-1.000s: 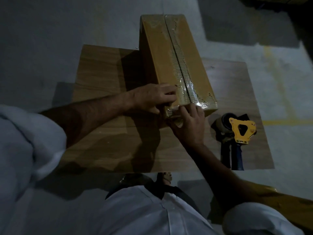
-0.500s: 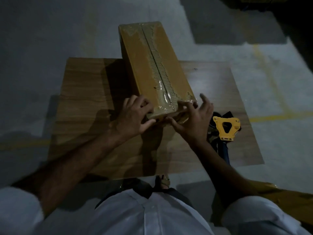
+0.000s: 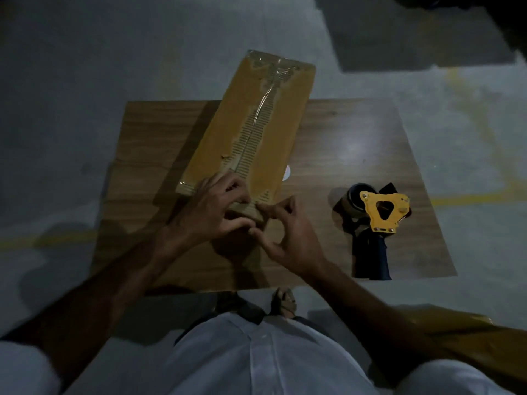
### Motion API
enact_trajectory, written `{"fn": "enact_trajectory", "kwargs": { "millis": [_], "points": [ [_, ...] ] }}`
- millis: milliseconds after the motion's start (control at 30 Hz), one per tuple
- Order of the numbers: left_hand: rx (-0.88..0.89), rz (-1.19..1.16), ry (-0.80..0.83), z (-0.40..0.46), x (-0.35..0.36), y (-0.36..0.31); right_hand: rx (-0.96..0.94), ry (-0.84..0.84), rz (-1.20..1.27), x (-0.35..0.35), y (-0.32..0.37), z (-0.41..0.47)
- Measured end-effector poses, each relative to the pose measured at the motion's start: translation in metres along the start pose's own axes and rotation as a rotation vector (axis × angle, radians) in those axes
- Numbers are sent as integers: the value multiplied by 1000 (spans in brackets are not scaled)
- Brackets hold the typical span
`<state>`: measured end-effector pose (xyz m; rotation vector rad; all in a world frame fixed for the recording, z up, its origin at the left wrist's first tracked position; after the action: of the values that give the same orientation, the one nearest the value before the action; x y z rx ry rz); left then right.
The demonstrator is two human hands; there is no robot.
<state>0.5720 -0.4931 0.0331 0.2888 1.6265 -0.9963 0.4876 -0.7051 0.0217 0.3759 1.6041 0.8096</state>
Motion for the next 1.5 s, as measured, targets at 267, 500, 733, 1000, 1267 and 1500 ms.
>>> {"fn": "enact_trajectory", "kwargs": {
  "millis": [267,500,733,1000,1267,1500],
  "points": [
    [-41,-42,-74,-34,-5,-15,-194,175,-19,-15,-16,26],
    [-197,-163,-255,-37,27,-47,-499,187,-283,-32,-32,53],
    [-174,-73,-185,-47,16,-32,-471,136,-198,-3,-23,53],
    [-419,-141,-368,-42,39,-70,-607,306,-227,-34,-16,65],
    [-498,-105,-456,-33,59,-77,-659,185,-226,-22,-26,66],
    [-458,-32,-306,-44,49,-54,-577,274,-193,-27,-20,65]
  ]
}}
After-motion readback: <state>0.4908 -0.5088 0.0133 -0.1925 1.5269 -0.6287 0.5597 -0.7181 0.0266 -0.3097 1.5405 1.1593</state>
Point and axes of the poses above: each hand's wrist, its own z-axis towards the middle knuckle, its own x-axis out of the palm, y = z × x, the point moved 1 cm from there along z, towards the middle knuckle, and after that the axes turned 15 degrees about y, right-handed, at the moved point
